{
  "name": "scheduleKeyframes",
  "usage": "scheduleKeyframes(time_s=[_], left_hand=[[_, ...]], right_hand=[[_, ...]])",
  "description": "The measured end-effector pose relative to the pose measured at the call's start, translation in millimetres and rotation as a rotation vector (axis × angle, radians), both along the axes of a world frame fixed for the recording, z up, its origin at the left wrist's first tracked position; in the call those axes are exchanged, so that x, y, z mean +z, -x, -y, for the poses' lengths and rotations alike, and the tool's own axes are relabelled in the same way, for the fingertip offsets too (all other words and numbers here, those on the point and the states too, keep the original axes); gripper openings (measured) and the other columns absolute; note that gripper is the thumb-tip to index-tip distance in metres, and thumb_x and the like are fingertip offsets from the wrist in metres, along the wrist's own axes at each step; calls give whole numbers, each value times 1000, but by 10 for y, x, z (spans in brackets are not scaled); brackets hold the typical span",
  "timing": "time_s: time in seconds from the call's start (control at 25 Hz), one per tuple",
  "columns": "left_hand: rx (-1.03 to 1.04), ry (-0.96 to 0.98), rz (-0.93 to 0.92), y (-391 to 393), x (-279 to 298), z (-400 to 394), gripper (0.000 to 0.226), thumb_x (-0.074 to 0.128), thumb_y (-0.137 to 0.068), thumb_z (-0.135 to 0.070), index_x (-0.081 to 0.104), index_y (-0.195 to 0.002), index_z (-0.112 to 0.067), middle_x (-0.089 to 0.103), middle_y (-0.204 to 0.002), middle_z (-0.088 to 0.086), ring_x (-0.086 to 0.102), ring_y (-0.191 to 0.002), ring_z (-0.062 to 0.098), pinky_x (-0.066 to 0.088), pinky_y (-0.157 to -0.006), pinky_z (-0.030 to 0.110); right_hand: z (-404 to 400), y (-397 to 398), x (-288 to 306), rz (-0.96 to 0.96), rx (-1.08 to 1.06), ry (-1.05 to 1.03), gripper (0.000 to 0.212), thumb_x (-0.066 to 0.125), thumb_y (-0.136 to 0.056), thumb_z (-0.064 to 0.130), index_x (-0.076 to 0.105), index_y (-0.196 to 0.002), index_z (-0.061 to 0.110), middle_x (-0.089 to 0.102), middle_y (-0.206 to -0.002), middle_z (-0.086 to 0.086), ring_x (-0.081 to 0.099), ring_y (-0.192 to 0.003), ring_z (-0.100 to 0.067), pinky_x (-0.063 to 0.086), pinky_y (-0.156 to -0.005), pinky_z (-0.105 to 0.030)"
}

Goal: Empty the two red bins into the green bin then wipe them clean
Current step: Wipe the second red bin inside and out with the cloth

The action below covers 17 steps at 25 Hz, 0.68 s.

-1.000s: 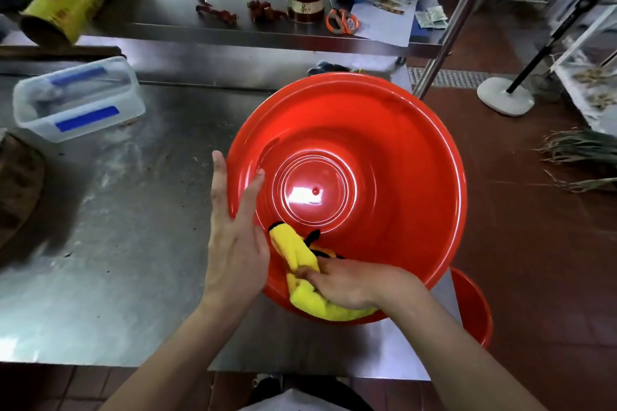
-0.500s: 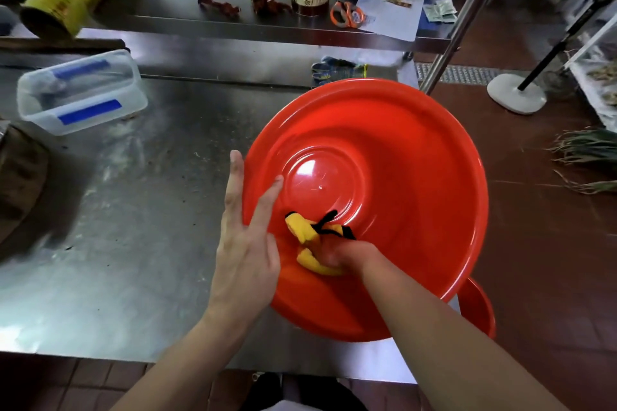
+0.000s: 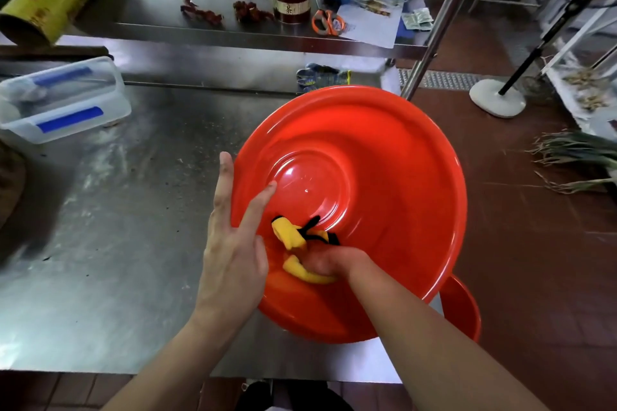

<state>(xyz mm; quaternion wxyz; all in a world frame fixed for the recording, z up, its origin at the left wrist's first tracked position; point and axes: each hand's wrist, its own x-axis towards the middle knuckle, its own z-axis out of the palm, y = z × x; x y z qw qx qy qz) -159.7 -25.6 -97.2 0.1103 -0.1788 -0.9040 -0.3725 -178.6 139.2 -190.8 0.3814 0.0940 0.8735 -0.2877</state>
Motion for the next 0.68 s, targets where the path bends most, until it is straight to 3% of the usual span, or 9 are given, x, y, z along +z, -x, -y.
scheduleKeyframes(time_s=[0.16,0.36,0.52,0.68], left_hand=[[32,0,29,75,-2,75,77,55,-81,20,53,-144,-25,-8,-170,-8,-2,-150,-4,43,-105,42],[-16,-5,18,186,-6,157,76,55,-83,19,53,-144,-26,-6,-170,-9,2,-152,3,40,-102,43],[-55,-6,13,221,6,193,73,57,-84,19,55,-142,-25,-4,-170,-7,-4,-149,-8,42,-96,46],[-99,28,37,298,69,224,66,60,-89,13,54,-142,-27,-7,-170,-9,4,-149,9,43,-99,54]], right_hand=[[23,-214,224,75,33,19,63,26,-106,54,25,-159,20,31,-163,-8,28,-150,-28,19,-121,-37],[5,-542,622,53,48,13,65,26,-104,60,19,-160,29,25,-166,-2,27,-150,-30,19,-120,-42],[-15,-636,697,82,57,-25,66,24,-102,63,24,-159,30,32,-162,-2,35,-146,-30,24,-118,-45],[-30,-595,688,124,64,-36,63,22,-105,59,29,-158,25,38,-159,-6,38,-143,-31,26,-116,-43]])
